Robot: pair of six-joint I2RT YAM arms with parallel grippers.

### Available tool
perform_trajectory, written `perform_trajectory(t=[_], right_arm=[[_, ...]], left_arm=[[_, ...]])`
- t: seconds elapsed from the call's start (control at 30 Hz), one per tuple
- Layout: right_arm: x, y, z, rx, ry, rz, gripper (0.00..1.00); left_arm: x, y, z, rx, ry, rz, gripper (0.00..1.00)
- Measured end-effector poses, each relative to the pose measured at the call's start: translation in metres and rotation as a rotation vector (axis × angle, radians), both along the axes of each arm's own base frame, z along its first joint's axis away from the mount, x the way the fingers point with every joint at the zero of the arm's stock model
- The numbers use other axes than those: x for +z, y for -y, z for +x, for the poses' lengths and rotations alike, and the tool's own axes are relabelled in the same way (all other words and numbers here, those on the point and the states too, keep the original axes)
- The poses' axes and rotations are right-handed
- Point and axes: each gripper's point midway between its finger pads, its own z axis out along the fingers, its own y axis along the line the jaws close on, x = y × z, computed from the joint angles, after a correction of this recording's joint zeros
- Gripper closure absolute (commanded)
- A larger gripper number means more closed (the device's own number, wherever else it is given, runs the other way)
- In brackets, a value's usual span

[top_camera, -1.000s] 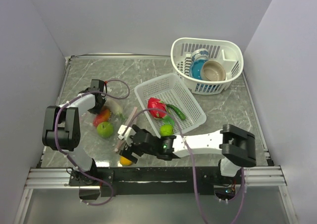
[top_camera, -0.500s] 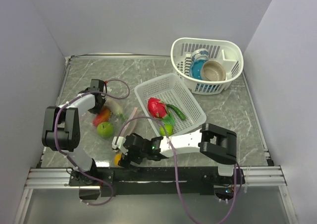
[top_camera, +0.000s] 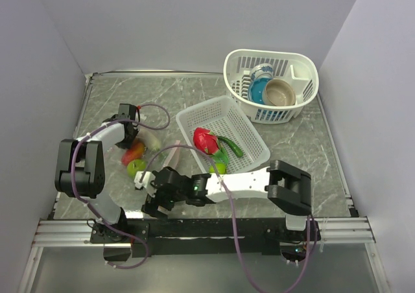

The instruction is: Open the zip-top bag and remove the fake food

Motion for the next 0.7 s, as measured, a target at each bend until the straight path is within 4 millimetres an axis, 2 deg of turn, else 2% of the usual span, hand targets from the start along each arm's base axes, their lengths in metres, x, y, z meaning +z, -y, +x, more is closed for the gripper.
perform_trajectory(t=[0.07, 0.17, 0.33, 0.7], right_arm=[[-0.004, -0.010, -0.002, 0.018, -0.015, 0.002, 0.00], [-0.022, -0.018, -0.002, 0.023, -0.026, -0.033, 0.00], [-0.057, -0.011, 0.006, -0.014, -0.014, -0.127, 0.00], [-0.059, 0.014, 0.021, -0.101, 0.058, -0.148, 0.00]], left_arm=[[0.000, 0.000, 0.000, -0.003, 0.001, 0.001, 0.99], [0.000, 0.000, -0.002, -0.008, -0.004, 0.004, 0.99], [0.000, -0.001, -0.004, -0.013, -0.002, 0.006, 0.99], [-0.002, 0.000, -0.009, -0.019, -0.003, -0.002, 0.99]])
